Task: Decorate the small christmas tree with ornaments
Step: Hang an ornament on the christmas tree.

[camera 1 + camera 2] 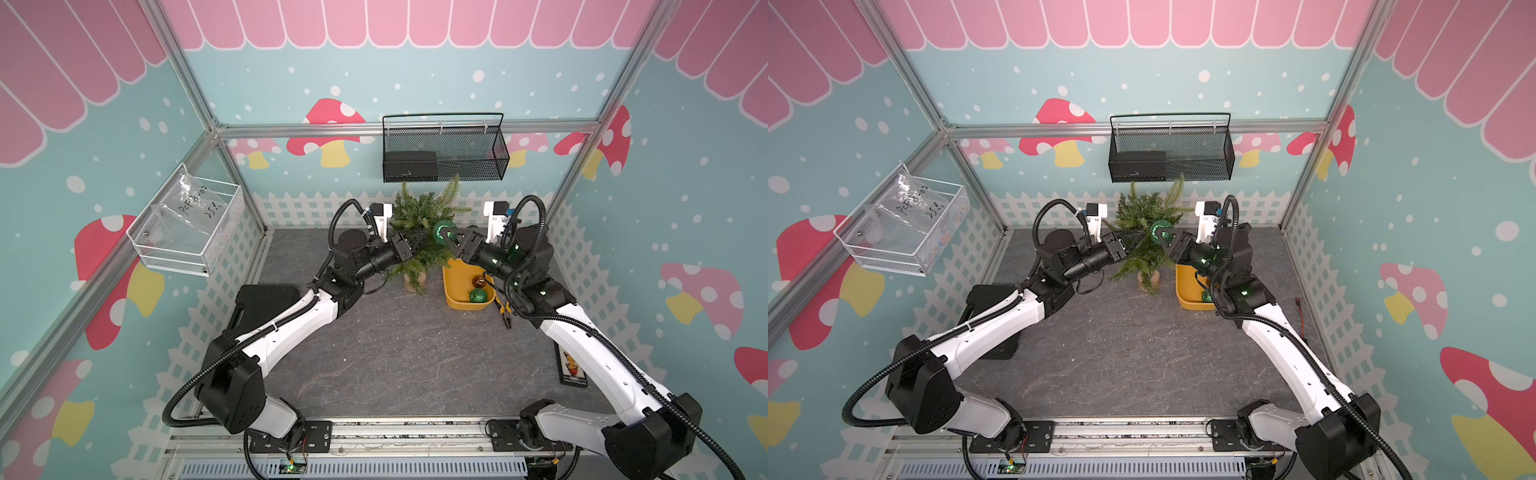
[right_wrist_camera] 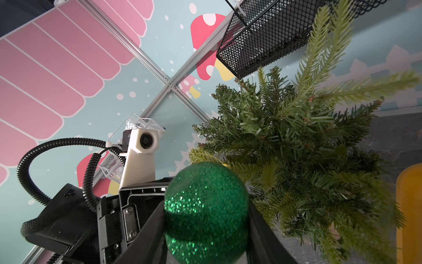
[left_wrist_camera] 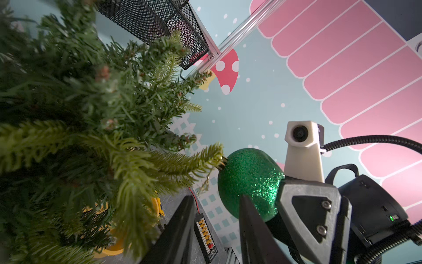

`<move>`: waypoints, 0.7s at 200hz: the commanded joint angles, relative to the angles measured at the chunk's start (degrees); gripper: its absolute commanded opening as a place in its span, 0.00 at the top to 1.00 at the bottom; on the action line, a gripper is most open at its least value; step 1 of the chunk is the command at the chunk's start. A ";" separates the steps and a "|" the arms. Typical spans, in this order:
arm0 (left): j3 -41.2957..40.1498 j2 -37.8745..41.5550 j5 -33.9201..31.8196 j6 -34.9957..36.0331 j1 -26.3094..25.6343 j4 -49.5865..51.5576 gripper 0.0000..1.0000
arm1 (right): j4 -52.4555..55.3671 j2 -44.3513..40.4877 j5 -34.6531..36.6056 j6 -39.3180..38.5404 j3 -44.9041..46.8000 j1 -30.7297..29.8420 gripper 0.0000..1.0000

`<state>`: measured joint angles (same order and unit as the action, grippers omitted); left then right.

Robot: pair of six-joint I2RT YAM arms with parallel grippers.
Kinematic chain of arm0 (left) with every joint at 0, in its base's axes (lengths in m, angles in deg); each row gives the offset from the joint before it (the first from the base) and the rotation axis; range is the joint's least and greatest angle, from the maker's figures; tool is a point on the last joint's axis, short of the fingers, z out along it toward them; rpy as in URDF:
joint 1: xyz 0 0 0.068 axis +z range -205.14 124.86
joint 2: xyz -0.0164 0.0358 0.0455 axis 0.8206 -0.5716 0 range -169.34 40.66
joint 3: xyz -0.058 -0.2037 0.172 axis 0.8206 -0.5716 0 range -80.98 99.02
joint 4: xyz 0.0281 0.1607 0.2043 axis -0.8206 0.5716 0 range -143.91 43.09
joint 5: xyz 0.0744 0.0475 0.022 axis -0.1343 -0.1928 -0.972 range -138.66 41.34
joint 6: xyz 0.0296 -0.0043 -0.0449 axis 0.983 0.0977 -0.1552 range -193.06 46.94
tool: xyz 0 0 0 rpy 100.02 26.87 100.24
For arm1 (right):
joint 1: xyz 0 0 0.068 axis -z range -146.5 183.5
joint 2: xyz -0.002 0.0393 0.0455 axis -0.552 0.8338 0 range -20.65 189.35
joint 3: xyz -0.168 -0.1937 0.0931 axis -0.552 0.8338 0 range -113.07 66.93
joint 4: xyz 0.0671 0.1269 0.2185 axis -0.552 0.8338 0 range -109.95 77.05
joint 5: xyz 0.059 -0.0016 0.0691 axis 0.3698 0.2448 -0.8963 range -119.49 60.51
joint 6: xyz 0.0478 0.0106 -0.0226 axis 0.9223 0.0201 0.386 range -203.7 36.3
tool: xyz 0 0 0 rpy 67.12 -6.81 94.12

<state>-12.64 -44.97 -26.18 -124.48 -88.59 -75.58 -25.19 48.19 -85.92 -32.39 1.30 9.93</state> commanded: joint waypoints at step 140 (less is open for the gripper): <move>-1.35 2.91 -5.03 0.35 0.91 1.52 0.67 | -8.43 -1.95 -1.56 3.18 6.12 0.32 0.51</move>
<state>-14.74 -43.35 -30.73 -123.89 -88.11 -75.08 -29.67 47.75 -86.48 -30.38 7.20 9.93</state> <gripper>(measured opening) 0.313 0.493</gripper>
